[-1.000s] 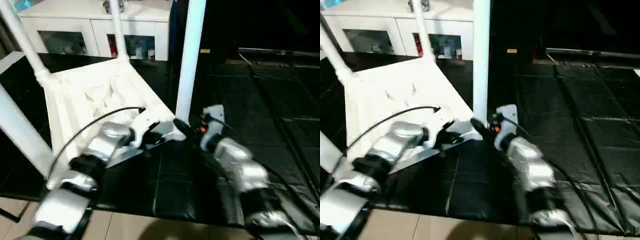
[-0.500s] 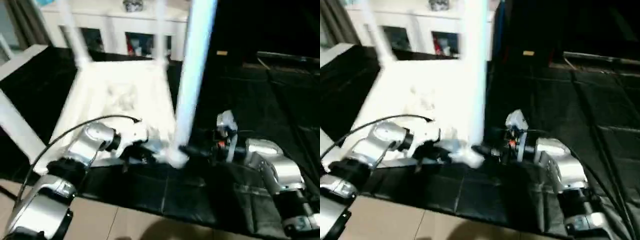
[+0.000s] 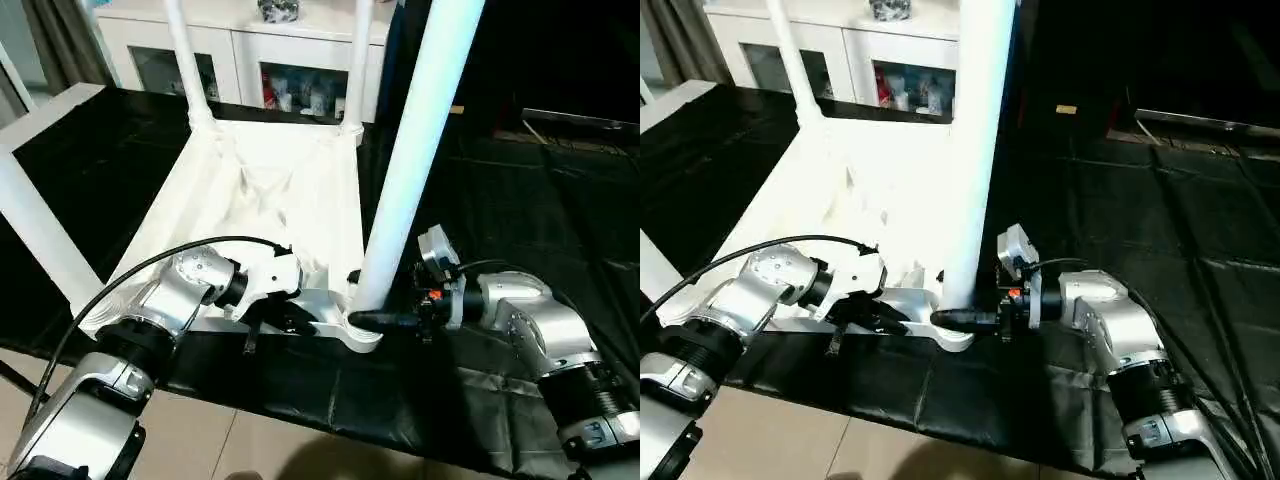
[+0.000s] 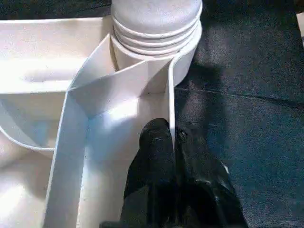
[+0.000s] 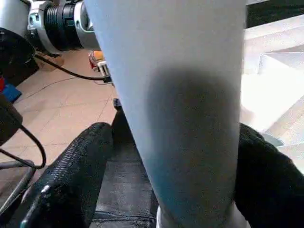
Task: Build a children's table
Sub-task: Rotate leg to tighten
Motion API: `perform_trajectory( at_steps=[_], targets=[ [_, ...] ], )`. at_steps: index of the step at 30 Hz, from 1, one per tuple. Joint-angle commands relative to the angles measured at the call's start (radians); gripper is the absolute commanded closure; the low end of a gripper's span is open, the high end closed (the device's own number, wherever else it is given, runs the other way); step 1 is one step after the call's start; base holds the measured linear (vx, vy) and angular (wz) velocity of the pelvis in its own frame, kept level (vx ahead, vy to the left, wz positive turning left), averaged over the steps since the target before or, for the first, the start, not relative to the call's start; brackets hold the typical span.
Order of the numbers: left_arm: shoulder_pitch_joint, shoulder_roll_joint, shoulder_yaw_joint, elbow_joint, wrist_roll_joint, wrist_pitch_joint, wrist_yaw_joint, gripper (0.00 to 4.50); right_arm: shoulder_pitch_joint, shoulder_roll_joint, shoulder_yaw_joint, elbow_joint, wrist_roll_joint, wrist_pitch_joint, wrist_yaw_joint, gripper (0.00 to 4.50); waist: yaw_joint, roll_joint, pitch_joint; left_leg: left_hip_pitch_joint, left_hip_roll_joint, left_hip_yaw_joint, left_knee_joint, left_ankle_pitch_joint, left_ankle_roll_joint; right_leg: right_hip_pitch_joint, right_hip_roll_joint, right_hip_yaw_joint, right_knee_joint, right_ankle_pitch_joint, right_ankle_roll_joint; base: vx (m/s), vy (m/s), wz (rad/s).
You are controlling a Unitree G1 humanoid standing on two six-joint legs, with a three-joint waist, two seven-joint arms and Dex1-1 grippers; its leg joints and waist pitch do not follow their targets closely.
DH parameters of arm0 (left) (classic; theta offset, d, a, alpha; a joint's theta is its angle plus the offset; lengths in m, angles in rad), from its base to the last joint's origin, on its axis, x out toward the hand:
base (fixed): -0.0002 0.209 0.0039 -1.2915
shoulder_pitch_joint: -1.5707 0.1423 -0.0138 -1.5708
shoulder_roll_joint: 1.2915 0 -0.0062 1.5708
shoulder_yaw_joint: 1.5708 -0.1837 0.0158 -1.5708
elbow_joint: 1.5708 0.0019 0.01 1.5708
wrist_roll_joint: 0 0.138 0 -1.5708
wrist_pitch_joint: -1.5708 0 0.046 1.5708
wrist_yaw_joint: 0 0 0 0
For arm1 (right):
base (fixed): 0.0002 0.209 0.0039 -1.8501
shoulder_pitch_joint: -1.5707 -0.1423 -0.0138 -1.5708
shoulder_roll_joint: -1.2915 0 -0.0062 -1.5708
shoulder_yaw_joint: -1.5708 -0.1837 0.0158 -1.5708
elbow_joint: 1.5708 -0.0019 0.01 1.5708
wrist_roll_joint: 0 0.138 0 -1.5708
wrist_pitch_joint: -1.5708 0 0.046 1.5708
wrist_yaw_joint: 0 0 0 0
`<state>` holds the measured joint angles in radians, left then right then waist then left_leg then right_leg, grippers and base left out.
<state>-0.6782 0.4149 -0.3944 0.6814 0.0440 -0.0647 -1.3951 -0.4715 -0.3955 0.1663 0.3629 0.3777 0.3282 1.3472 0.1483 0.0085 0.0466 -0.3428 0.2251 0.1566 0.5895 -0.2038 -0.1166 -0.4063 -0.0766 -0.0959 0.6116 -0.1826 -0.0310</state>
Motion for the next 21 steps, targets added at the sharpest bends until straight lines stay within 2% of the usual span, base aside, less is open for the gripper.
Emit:
perform_trajectory(
  at_steps=[1,3,8,14,21],
  targets=[
    [0.002,-0.003,-0.028,-0.018,0.017,-0.019,-0.024,4.50,-0.013,-0.004,0.010,-0.001,0.008,0.010,0.026,1.03,-0.003,-0.009,-0.069,-0.007,0.006,0.016,-0.061,-0.076,0.058,0.064,-0.064,0.052,-0.059,-0.136,-0.185,0.000,0.000,0.00],
    [0.003,-0.003,-0.027,-0.018,0.020,-0.019,-0.023,4.50,-0.012,-0.004,0.009,0.000,0.009,0.009,0.028,1.31,-0.003,-0.010,-0.070,-0.008,0.006,0.015,-0.062,-0.074,0.057,0.065,-0.063,0.051,-0.059,-0.135,-0.184,0.000,0.000,0.00],
    [0.002,-0.002,-0.028,-0.019,0.021,-0.019,-0.024,4.50,-0.005,-0.006,0.008,-0.006,0.013,0.015,0.037,1.61,-0.002,-0.006,-0.071,-0.008,0.007,0.015,-0.061,-0.070,0.056,0.065,-0.063,0.051,-0.057,-0.122,-0.188,0.000,0.000,0.00],
    [0.002,-0.003,-0.026,-0.016,0.023,-0.015,-0.022,4.50,0.003,-0.002,0.013,-0.014,0.019,0.028,0.048,2.12,-0.002,-0.007,-0.071,-0.009,0.006,0.015,-0.060,-0.066,0.056,0.066,-0.062,0.051,-0.055,-0.109,-0.192,0.000,0.000,0.00],
    [-0.004,-0.006,-0.018,0.004,0.036,-0.001,0.011,4.50,0.027,0.005,0.022,-0.043,0.024,0.041,0.046,2.32,0.000,-0.003,-0.072,-0.006,0.007,0.015,-0.059,-0.080,0.052,0.065,-0.062,0.051,-0.057,-0.115,-0.194,0.000,0.000,0.00]
  ],
)
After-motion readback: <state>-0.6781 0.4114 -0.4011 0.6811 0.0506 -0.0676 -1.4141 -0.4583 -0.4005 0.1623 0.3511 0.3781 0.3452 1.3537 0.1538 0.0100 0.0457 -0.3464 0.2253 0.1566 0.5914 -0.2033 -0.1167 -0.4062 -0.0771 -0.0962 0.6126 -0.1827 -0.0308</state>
